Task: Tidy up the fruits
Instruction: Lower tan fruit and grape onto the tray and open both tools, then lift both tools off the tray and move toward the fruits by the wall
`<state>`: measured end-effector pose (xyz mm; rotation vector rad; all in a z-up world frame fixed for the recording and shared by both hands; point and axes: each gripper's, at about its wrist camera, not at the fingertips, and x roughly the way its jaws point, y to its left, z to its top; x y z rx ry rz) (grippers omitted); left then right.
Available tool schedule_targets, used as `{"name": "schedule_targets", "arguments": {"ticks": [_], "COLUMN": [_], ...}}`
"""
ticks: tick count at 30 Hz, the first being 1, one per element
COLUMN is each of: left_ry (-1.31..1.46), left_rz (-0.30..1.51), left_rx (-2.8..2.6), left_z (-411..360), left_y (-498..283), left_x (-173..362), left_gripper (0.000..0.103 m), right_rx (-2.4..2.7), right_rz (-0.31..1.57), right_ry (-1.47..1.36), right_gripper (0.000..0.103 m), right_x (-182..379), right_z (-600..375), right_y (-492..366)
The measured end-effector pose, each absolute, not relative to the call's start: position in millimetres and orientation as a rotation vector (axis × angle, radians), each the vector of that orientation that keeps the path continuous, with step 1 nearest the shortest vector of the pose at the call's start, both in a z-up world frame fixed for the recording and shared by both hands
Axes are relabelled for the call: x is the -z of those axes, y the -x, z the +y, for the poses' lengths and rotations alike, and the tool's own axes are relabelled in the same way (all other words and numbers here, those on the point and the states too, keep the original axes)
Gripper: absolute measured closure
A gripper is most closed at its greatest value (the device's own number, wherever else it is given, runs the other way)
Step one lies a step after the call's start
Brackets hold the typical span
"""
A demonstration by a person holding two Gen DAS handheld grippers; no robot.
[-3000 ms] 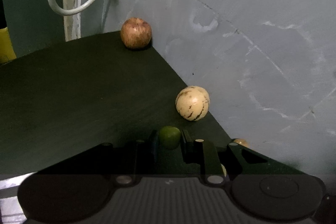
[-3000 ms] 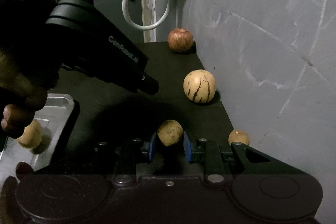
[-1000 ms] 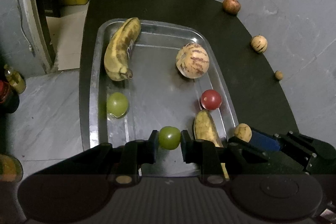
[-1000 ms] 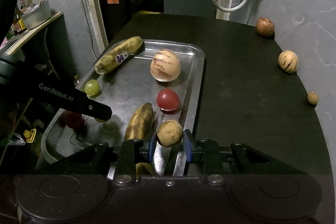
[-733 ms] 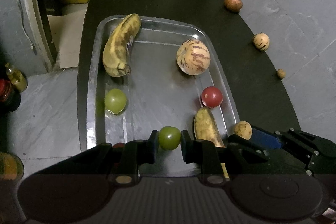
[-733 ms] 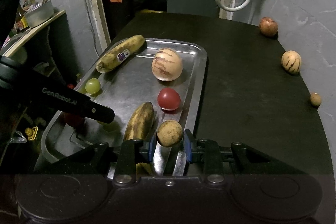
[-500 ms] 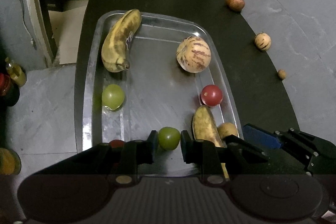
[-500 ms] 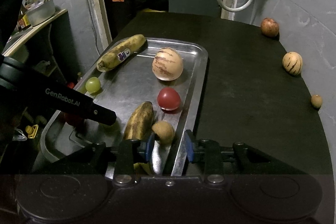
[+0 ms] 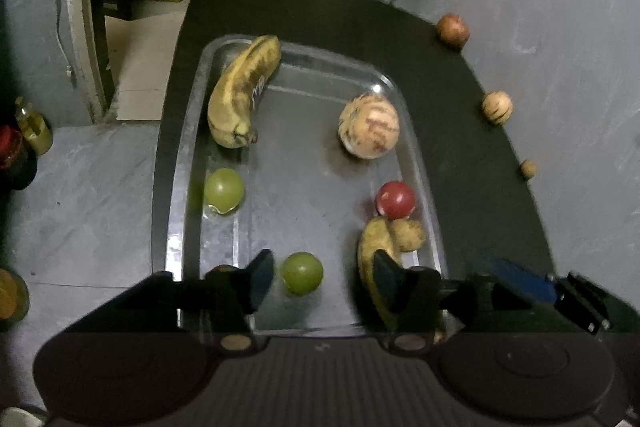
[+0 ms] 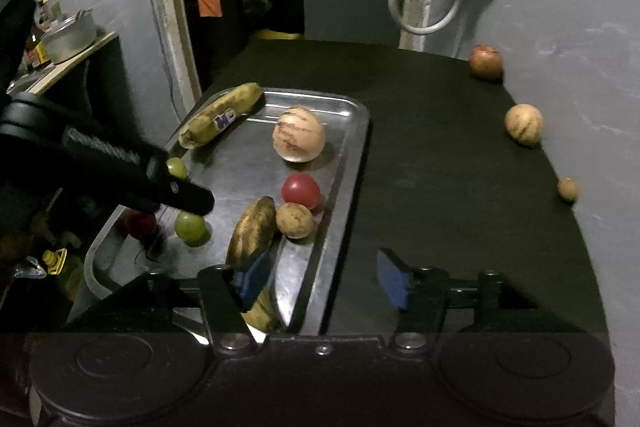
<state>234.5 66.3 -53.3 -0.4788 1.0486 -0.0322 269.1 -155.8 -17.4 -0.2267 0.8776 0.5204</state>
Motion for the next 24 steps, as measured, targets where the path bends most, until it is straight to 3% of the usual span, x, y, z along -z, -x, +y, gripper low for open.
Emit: {"name": "schedule_targets", "arguments": {"ticks": [1, 5, 8, 12, 24], "left_ry": [0.488, 0.511, 0.508, 0.474, 0.261], "left_rz": [1.038, 1.004, 0.984, 0.988, 1.167], "left_rx": [0.031, 0.030, 0.017, 0.023, 0.092], "left_z": [66.5, 67.5, 68.2, 70.1, 56.6], "left_y": [-231.9, -218.2, -205.0, -185.9, -117.7], "left_x": [50.3, 36.6, 26.9, 18.3, 34.8], "left_gripper": [0.028, 0.016, 0.002, 0.001, 0.001], "right_rx": [-0.511, -0.474, -0.452, -0.416, -0.233], "right_rz": [0.875, 0.865, 0.859, 0.856, 0.986], "right_ry": [0.222, 0.194, 0.169, 0.146, 0.089], "right_gripper": [0.031, 0.014, 0.008, 0.001, 0.001], "right_x": [14.5, 1.9, -7.5, -17.1, -14.8], "right_z": [-158.7, -170.0, -178.3, -186.3, -205.9], "right_y": [-266.1, -252.1, -237.8, -214.7, -152.0]}}
